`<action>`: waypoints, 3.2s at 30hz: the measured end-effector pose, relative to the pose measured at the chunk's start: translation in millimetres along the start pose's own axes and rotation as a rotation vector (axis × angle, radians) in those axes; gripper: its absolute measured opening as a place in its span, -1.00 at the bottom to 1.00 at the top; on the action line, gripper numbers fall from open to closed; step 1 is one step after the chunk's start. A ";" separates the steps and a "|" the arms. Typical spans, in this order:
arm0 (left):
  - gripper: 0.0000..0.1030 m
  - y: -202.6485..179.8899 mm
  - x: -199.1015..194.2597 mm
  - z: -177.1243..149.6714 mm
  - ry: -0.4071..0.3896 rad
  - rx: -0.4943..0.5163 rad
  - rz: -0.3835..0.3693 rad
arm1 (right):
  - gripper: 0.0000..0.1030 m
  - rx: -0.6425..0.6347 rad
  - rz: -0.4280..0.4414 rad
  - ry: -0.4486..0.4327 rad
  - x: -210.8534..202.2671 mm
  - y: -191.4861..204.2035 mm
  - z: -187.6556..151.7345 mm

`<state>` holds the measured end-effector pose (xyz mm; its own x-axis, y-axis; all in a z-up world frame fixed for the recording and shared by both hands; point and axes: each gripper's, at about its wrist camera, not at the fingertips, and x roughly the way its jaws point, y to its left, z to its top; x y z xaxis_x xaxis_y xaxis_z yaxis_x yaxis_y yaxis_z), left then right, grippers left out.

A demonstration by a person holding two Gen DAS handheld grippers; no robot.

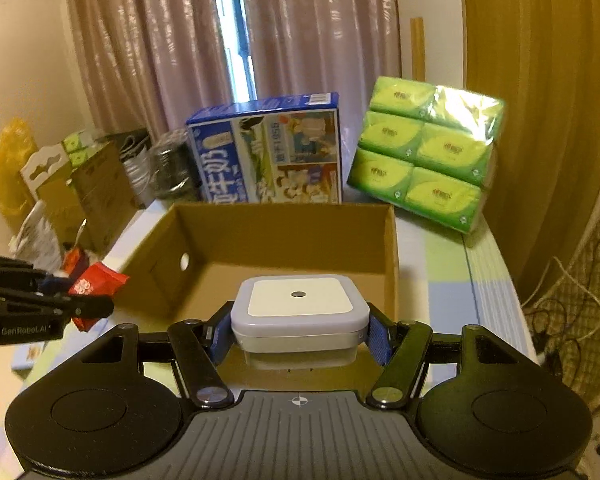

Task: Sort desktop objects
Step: 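Drop the red candy packet and night light into the cardboard box with both tools, then bring both tools back over the remaining items on the table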

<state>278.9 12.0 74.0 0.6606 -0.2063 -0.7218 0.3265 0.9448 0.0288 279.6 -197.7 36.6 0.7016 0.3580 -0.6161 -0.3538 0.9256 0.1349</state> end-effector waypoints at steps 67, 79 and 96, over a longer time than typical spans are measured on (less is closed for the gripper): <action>0.59 11.1 -102.4 -165.5 0.024 -0.162 0.087 | 0.86 0.142 0.039 0.075 -127.7 20.1 -176.6; 0.86 -13.9 -118.1 -195.8 0.025 -0.192 0.066 | 0.87 0.102 -0.025 0.076 -144.7 5.9 -195.8; 0.87 -22.2 -84.3 -185.4 0.075 -0.127 0.026 | 0.86 0.031 -0.032 0.113 -119.1 -4.3 -192.4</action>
<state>90.6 55.7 6.1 0.6134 -0.1664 -0.7721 0.2190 0.9751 -0.0362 78.6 -268.0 -39.9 0.6374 0.3134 -0.7039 -0.3117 0.9403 0.1364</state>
